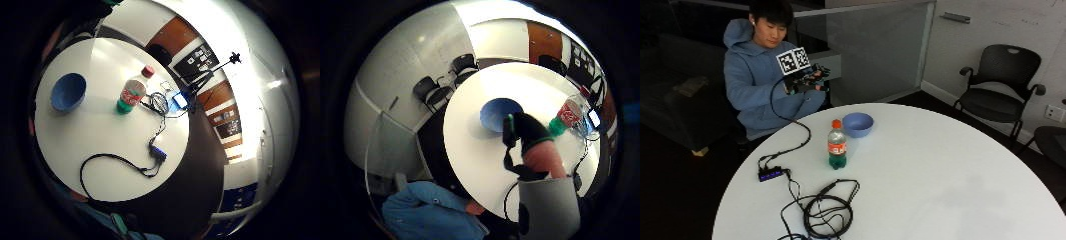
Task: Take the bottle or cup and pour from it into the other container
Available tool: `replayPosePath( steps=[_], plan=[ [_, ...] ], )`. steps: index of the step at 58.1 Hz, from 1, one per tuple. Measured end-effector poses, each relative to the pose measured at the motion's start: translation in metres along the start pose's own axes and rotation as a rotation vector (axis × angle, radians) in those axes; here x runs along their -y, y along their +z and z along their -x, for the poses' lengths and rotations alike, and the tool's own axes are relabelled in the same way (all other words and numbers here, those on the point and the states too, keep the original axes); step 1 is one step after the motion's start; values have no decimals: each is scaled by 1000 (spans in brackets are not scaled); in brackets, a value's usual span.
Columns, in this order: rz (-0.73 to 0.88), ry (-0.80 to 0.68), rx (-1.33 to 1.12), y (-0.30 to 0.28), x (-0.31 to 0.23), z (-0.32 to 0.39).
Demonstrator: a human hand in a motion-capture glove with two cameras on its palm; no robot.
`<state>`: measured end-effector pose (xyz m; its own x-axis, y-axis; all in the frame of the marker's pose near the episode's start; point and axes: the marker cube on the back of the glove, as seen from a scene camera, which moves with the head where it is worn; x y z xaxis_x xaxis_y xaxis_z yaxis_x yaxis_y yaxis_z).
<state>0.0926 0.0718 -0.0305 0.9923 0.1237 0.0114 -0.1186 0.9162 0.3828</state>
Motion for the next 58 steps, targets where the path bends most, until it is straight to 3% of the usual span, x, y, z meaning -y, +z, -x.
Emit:
replayPosePath(
  steps=[39,58],
  plan=[
    [-65,175,328,49,-6,-156],
    [-36,216,781,118,21,-203]
  ],
)
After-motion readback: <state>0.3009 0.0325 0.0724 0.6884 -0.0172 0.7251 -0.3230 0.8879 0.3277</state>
